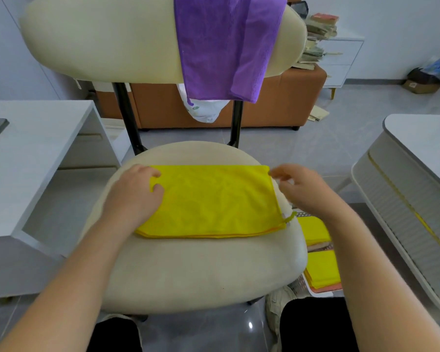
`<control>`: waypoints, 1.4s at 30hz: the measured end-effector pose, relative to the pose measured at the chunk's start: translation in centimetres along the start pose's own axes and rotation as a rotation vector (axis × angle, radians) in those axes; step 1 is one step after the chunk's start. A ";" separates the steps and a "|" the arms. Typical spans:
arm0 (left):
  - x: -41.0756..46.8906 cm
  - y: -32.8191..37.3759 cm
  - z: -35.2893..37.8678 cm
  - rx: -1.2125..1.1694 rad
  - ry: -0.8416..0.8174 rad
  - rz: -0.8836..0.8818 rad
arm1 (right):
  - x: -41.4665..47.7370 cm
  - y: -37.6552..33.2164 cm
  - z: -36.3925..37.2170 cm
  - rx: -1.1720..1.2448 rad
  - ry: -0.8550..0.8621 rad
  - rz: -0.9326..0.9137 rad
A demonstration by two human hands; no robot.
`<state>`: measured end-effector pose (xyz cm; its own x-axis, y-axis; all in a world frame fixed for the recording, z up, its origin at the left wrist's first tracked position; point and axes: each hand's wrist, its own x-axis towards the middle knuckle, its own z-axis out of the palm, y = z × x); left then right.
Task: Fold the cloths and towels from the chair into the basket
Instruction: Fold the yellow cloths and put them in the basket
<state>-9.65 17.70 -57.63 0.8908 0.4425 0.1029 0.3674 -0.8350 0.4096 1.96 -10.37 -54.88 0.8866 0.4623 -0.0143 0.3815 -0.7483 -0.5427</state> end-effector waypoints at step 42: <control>3.9 0.3 7.3 0.320 -0.228 -0.016 | 5.5 -2.0 11.0 -0.388 -0.089 0.086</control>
<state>-4.09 16.82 -63.69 0.9074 0.4026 -0.1204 0.4147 -0.9042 0.1022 3.22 -1.06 -63.05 0.8998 0.4171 -0.1280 0.3927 -0.9021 -0.1791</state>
